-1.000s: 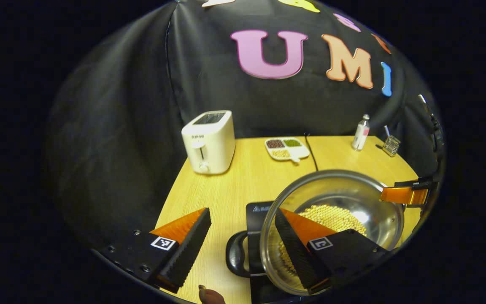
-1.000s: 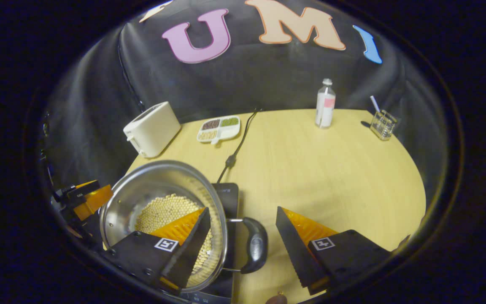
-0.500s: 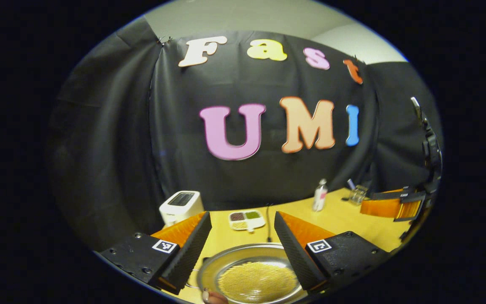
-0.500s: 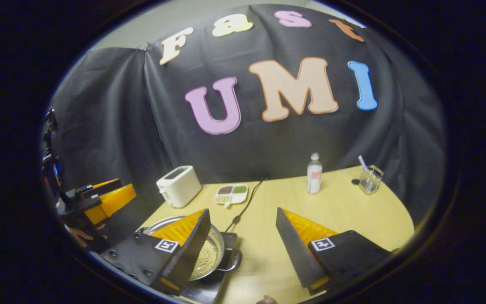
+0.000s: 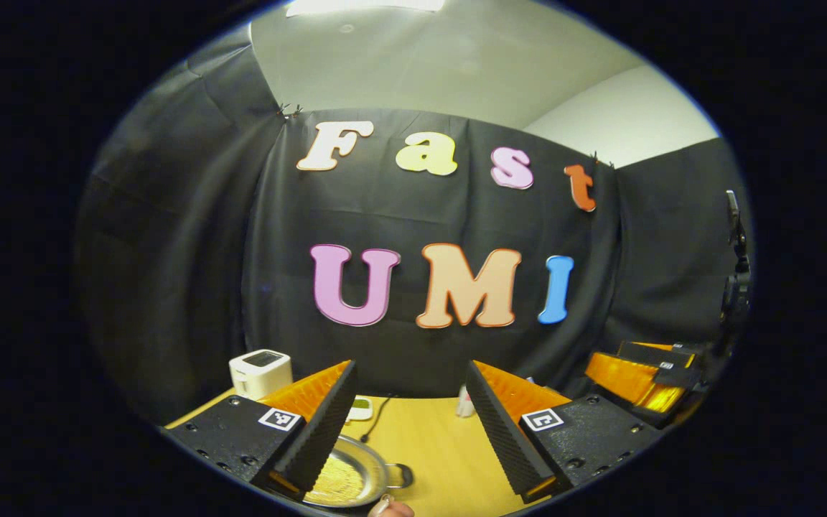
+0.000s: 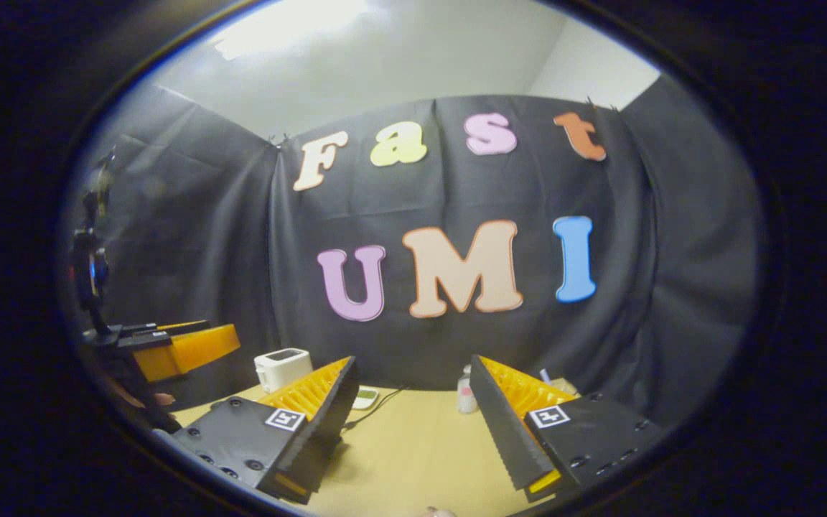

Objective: First push the handle of the pot to place it horizontally, then grasp the pot with both hands and set it on the induction cooktop.

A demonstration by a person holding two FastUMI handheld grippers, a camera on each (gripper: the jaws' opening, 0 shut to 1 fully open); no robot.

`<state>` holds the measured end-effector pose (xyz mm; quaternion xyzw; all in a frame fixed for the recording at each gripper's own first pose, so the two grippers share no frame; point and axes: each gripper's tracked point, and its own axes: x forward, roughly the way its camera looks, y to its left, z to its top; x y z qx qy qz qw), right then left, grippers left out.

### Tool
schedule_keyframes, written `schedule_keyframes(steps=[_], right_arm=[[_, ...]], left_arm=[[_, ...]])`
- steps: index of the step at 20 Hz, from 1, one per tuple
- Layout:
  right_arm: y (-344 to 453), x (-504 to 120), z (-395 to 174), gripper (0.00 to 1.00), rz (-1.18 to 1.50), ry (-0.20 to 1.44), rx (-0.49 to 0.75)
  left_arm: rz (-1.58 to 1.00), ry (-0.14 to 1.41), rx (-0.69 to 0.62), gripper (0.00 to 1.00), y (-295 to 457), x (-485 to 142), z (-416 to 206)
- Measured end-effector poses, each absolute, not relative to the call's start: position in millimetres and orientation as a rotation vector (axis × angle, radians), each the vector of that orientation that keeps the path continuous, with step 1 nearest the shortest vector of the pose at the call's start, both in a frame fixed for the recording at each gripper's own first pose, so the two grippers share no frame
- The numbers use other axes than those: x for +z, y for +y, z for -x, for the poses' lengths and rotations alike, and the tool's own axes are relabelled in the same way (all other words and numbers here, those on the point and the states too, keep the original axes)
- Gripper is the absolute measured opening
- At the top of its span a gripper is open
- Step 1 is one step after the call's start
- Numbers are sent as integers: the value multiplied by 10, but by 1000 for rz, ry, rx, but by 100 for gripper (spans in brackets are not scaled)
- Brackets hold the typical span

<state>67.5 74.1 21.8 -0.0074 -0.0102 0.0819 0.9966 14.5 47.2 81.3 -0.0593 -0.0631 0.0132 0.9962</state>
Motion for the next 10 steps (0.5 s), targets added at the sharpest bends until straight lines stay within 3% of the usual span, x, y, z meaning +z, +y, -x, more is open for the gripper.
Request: schedule_keyframes(steps=[2,3,10], right_arm=[[637,277,-536,93,37,-59,166],[606,295,-480,96,29,-67,172],[158,270,-297,97,-61,-47,73]], left_arm=[[117,-125,53,96,316,802,2],[123,-138,64,96,242,830,57],[109,-94,38,93,-43,743,209]])
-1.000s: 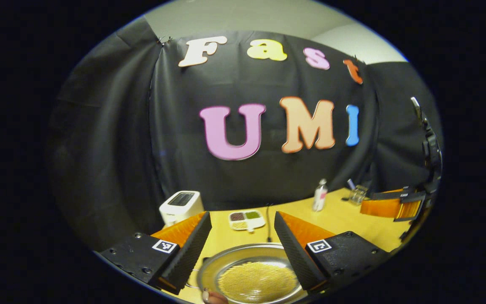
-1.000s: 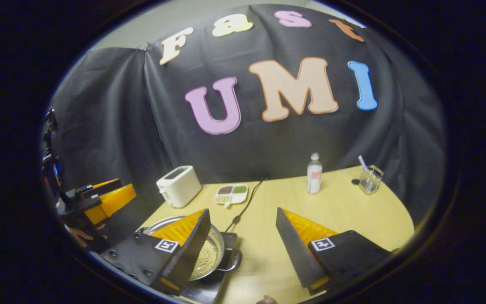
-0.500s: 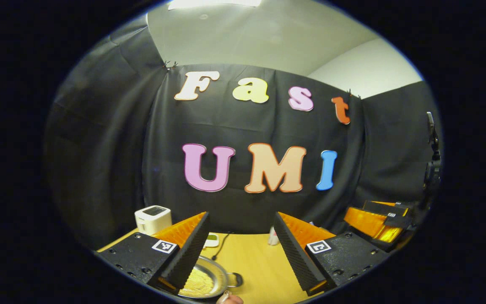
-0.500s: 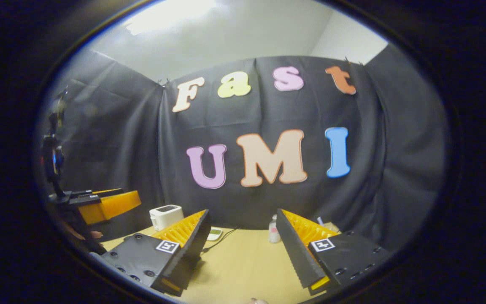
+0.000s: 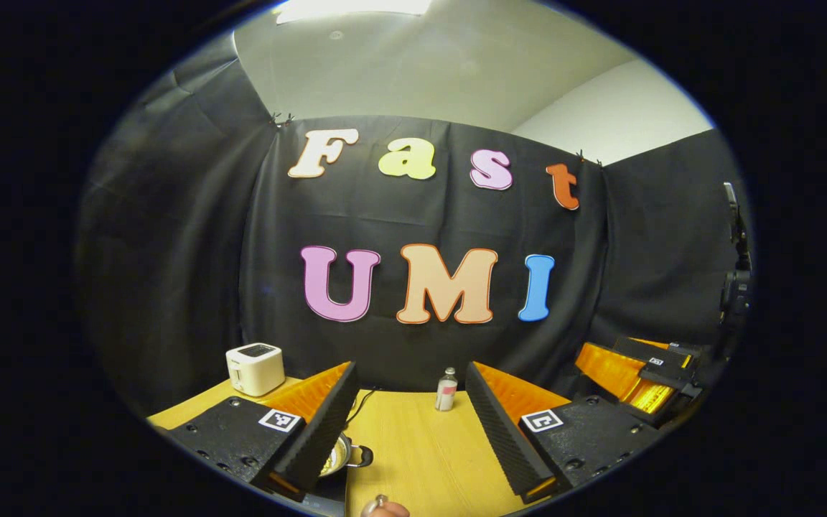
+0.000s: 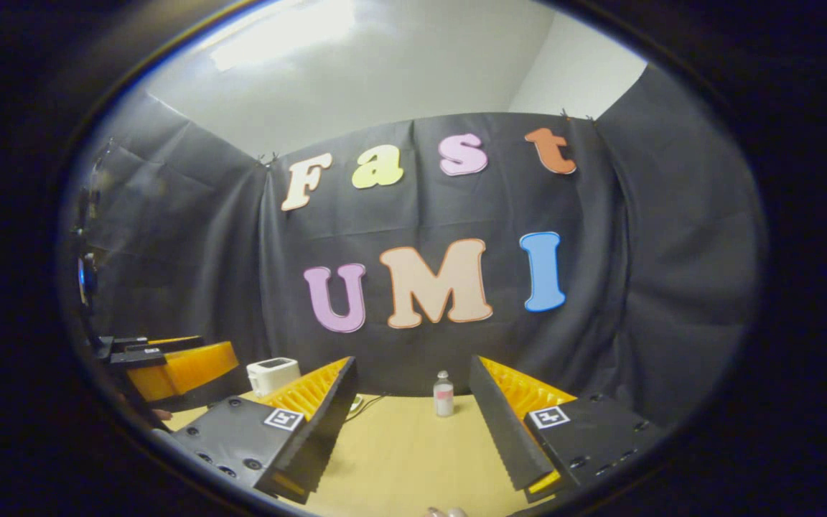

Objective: First push the handle of the pot to place it horizontally, then grasp the pot with both hands and set it on the induction cooktop.

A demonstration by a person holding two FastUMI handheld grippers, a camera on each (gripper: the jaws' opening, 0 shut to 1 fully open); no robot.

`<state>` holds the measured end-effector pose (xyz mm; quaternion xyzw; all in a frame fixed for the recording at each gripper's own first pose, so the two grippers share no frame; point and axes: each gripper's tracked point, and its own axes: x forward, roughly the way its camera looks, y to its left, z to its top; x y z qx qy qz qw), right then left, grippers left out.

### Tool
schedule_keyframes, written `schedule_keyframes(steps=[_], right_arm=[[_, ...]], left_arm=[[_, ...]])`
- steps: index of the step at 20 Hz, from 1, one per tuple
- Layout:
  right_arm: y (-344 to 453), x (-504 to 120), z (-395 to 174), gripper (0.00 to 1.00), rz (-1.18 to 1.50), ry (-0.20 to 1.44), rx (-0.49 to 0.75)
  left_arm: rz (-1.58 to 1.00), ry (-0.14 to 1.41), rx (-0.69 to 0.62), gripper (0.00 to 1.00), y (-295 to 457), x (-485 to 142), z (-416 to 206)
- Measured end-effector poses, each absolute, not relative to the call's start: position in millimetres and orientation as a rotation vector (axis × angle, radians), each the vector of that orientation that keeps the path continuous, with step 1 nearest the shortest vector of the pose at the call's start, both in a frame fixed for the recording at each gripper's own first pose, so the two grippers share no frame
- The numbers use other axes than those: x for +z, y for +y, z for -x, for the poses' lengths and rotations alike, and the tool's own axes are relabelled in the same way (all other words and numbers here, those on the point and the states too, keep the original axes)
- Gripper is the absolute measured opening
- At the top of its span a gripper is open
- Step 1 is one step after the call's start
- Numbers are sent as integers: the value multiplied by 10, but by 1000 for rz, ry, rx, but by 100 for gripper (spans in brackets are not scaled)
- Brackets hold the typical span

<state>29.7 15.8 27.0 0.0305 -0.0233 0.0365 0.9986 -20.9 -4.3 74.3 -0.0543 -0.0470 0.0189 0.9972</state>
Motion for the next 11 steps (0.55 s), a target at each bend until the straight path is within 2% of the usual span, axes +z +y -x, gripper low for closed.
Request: schedule_keyframes(steps=[1,2,4,5,6,7,9,11], right_arm=[[138,287,-291,94,-61,-50,70],[161,288,-270,94,-61,-58,73],[174,303,-263,94,-61,-69,69],[181,289,-260,94,-58,-70,71],[195,276,-254,97,-49,-66,74],[200,249,-261,94,-36,-59,74],[222,197,-272,98,-22,-43,82],[214,156,-263,95,-15,-28,80]], left_arm=[[124,-89,35,93,-41,729,212],[135,-83,38,96,-8,721,231],[130,-65,48,96,57,690,233],[122,-63,57,93,91,688,236],[118,-61,64,96,121,682,243],[120,-57,64,93,122,669,238],[124,-50,60,96,101,648,242],[124,-34,61,96,101,598,243]])
